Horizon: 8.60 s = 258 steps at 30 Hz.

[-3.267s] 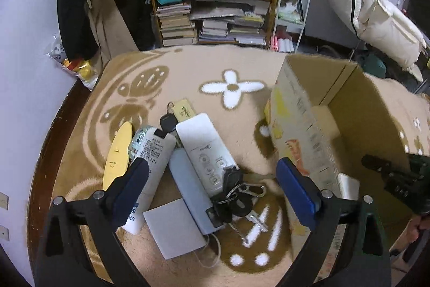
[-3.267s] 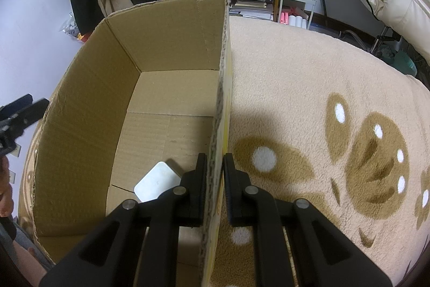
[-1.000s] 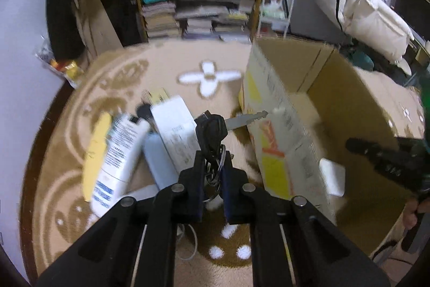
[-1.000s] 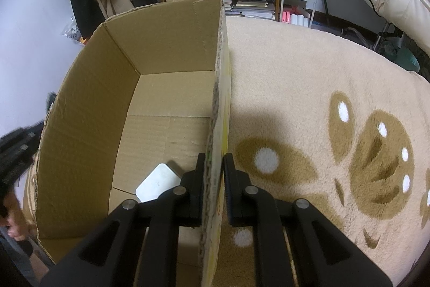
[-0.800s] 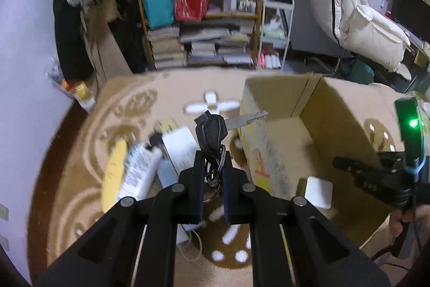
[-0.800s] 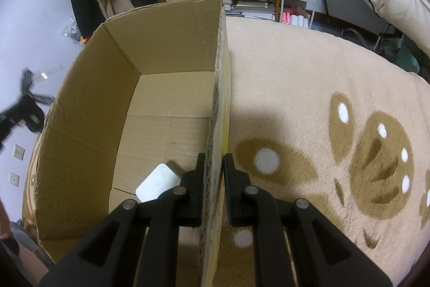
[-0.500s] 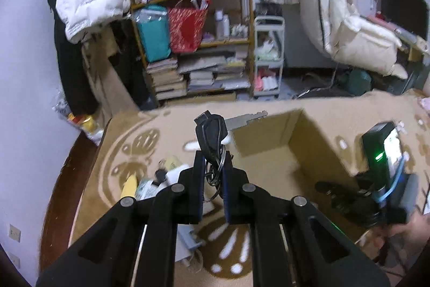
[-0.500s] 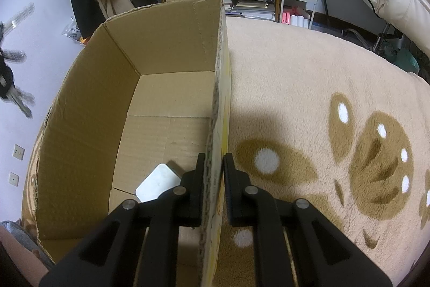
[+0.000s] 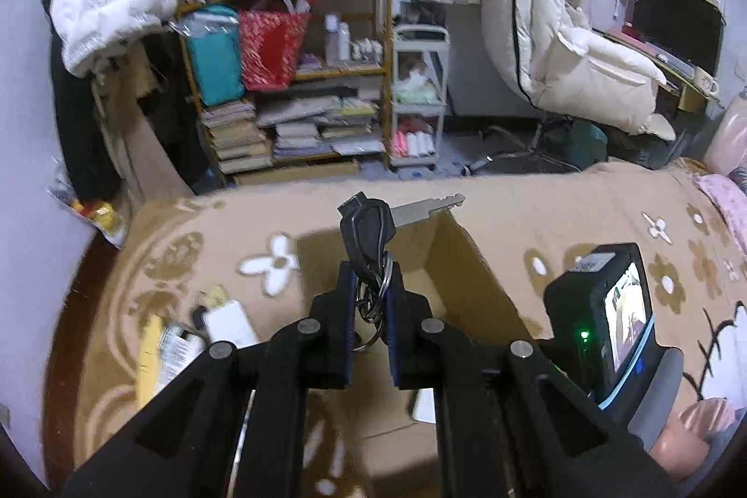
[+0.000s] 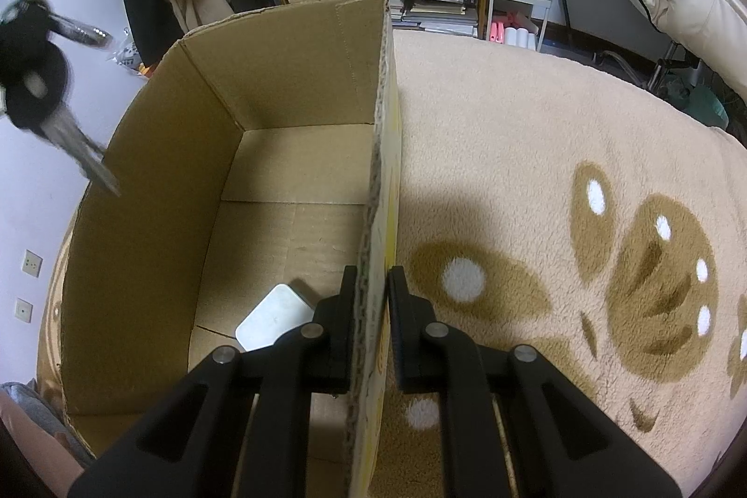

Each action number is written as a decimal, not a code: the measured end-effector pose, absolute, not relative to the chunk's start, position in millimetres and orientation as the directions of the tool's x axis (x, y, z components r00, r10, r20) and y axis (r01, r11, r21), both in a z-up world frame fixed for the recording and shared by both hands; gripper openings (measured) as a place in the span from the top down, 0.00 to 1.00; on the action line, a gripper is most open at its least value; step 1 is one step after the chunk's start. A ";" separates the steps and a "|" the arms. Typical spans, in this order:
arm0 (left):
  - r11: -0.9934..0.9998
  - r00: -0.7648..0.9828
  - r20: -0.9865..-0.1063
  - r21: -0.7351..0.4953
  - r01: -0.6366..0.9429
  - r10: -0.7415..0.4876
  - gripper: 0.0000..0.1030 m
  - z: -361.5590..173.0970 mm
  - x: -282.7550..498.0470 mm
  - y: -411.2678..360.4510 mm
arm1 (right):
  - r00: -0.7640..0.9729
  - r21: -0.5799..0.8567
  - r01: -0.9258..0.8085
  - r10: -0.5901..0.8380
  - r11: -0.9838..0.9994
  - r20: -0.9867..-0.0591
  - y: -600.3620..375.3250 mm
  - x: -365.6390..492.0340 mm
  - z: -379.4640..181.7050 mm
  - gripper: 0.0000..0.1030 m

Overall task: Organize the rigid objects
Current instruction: 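Lift the keys with the left tool and release them into the box, then move the open left tool back over the pile, then grasp the white remote with the left tool and lift it, then carry the white remote over the box and release it inside with the left tool, then return the open left tool to the pile above the white square pad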

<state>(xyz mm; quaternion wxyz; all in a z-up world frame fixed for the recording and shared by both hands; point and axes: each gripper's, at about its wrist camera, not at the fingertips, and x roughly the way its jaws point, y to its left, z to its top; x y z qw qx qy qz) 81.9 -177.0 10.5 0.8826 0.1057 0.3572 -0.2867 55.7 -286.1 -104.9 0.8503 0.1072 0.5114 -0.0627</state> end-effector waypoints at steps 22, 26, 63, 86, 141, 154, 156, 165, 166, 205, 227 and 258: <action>0.852 0.561 -0.770 0.044 0.522 -0.304 0.85 -17.0 89.9 -164.3 | 0.473 0.119 0.212 0.004 0.970 -0.881 -288.5 55.6 -102.8 0.88; 0.871 0.560 -0.783 0.047 0.489 -0.272 0.82 -21.0 97.0 -148.8 | 0.473 0.118 0.212 0.004 0.970 -0.881 -288.7 55.4 -103.0 0.88; 0.928 0.531 -0.845 0.144 0.343 -0.065 0.02 -109.0 166.2 -4.8 | 0.473 0.078 0.214 -0.033 0.974 -0.880 -290.2 51.0 -100.0 0.88; 0.924 0.415 -0.898 0.025 0.381 -0.147 0.50 -152.6 187.3 -3.1 | 0.472 0.073 0.216 -0.039 0.974 -0.881 -290.8 51.1 -100.7 0.88; 0.938 0.553 -0.823 0.077 0.339 -0.132 0.62 -40.7 137.4 -21.6 | 0.475 0.095 0.208 -0.016 0.973 -0.880 -288.6 52.6 -105.6 0.88; 0.903 0.589 -0.778 0.066 0.425 -0.220 0.62 16.0 103.5 -72.7 | 0.476 0.095 0.209 -0.016 0.973 -0.880 -288.2 52.6 -105.4 0.88; 0.897 0.588 -0.771 0.052 0.438 -0.242 0.62 25.0 98.6 -78.9 | 0.475 0.092 0.206 -0.017 0.974 -0.880 -288.3 52.4 -105.4 0.88; 0.874 0.577 -0.756 0.012 0.486 -0.310 0.62 47.7 76.8 -112.9 | 0.477 0.087 0.204 -0.021 0.975 -0.879 -286.9 52.7 -104.6 0.88; 0.874 0.574 -0.755 0.001 0.486 -0.318 0.62 47.8 75.7 -116.1 | 0.477 0.087 0.204 -0.021 0.975 -0.879 -286.9 52.6 -104.6 0.88; 0.879 0.509 -0.833 0.062 0.473 -0.215 0.17 -9.1 82.3 -158.9 | 0.480 0.103 0.197 -0.005 0.975 -0.877 -288.6 55.2 -104.7 0.88; 0.969 0.468 -0.878 0.016 0.247 -0.105 0.03 -61.1 128.2 -34.1 | 0.481 0.105 0.200 -0.004 0.974 -0.877 -289.6 54.9 -104.5 0.88; 0.978 0.305 -0.950 0.004 0.207 -0.061 0.02 -146.4 147.8 -14.5 | 0.481 0.098 0.197 -0.010 0.976 -0.876 -292.0 53.6 -102.8 0.88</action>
